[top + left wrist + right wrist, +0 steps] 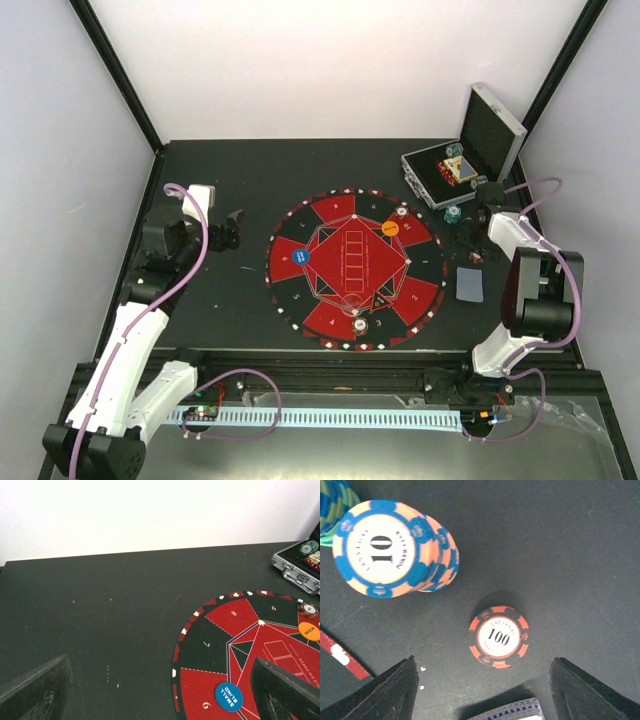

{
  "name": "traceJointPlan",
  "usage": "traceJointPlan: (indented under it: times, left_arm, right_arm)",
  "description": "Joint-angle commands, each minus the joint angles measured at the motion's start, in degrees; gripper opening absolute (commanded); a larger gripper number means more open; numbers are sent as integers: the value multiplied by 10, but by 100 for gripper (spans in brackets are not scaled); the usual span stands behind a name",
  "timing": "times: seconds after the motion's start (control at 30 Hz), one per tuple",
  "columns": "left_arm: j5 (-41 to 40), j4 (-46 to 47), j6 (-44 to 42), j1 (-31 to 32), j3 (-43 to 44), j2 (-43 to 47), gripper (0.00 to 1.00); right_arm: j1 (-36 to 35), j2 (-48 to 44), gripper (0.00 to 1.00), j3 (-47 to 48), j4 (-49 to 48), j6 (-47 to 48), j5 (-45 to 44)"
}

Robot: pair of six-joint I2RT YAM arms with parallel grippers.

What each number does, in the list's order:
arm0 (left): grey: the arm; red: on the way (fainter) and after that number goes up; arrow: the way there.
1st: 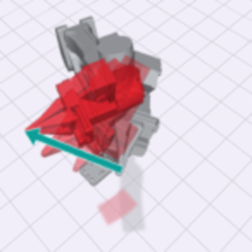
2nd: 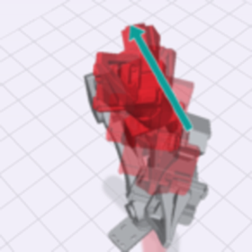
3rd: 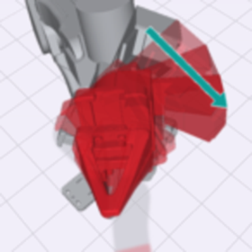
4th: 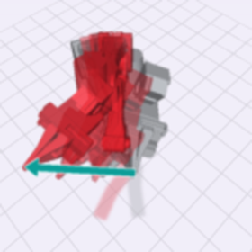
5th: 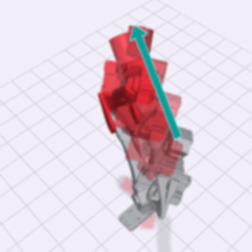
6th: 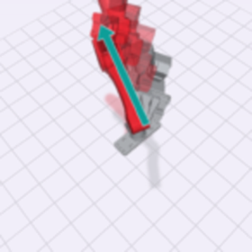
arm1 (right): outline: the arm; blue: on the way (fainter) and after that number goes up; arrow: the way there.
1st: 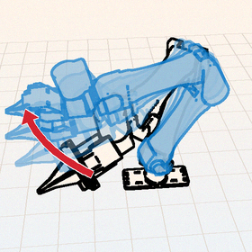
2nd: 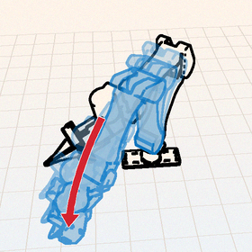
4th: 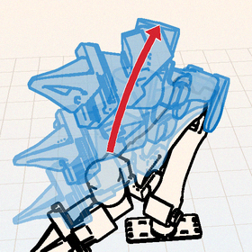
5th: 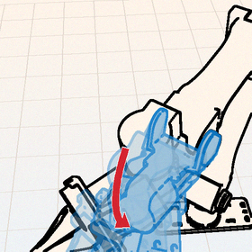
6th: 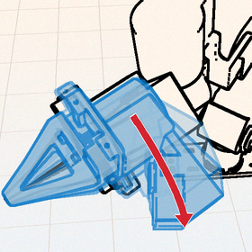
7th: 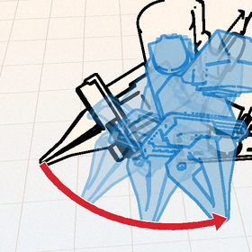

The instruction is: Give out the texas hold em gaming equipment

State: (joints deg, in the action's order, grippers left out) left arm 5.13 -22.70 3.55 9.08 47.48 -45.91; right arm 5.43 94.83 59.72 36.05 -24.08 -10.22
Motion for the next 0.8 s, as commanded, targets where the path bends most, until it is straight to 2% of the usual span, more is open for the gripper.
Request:
traceJointPlan:
  times: [0.0,0.3,0.77]
  left_arm:
    - [-2,-1,0,3,3,-6,99]
    - [0,-1,0,2,4,-9,99]
    - [1,-1,0,3,3,-8,99]
  right_arm:
    - [13,9,73,-7,-8,20,-5]
    - [29,25,69,-33,-20,33,6]
    - [42,61,66,-24,-38,45,30]
